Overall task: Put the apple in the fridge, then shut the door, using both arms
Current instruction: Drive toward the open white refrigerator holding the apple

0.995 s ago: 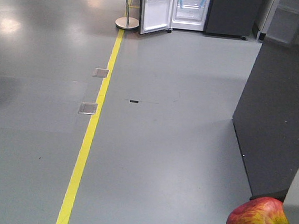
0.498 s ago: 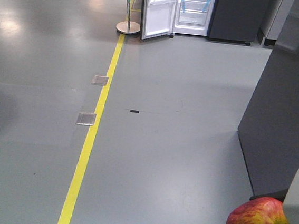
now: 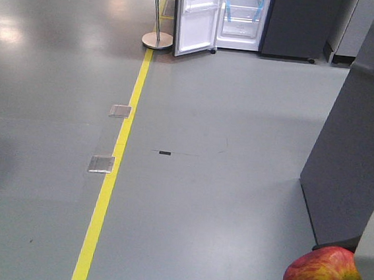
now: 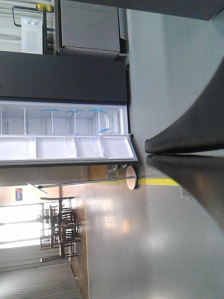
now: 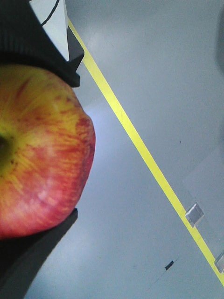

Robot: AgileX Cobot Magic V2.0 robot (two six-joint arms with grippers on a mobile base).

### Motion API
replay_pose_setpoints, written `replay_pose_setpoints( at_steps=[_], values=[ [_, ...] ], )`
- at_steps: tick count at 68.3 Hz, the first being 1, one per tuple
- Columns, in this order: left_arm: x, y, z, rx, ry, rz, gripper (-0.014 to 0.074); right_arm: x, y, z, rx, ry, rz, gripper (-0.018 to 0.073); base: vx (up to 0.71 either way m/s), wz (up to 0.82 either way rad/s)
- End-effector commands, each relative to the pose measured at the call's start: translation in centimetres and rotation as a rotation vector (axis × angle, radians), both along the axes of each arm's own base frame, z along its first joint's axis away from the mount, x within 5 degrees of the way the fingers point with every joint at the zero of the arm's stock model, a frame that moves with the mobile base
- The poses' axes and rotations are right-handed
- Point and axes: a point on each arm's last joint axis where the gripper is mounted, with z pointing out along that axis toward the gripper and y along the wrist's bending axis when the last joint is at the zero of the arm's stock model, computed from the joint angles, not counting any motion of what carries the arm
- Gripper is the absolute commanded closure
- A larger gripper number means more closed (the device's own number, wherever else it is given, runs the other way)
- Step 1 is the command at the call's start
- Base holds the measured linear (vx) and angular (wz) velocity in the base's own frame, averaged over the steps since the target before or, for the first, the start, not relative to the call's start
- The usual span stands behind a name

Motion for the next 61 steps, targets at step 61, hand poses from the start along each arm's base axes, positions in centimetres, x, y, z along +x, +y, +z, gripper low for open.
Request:
replay_pose_setpoints(
  at_steps=[61],
  values=[
    [-0.29,-0.01,1.29,-0.026,-0.100,-0.008,0.0603,0.24,0.16,1.33,0.059,-0.069,-0.013,0.0305,0.27,-0.04]
  ],
)
